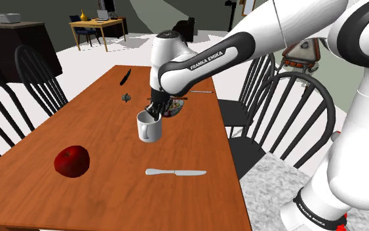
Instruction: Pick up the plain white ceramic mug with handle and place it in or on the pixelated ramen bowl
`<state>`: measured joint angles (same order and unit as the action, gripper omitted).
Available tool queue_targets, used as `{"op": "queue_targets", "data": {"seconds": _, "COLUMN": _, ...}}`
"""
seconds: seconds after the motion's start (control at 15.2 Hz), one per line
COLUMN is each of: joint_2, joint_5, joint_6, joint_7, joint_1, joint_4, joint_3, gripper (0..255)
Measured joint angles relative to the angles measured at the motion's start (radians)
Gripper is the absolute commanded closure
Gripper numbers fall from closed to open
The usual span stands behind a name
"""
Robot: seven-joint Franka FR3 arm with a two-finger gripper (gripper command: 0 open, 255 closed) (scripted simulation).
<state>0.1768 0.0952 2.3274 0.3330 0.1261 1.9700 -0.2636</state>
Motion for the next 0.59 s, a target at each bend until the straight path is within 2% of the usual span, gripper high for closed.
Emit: {"op": "queue_targets", "data": {"seconds": 0.59, "joint_2": -0.042, "joint_5": -0.020, "joint_6": -0.109, "joint_7": -0.013, "joint_1": -0.002, "joint_4": -0.069, "joint_3": -0.005, "gripper": 255}}
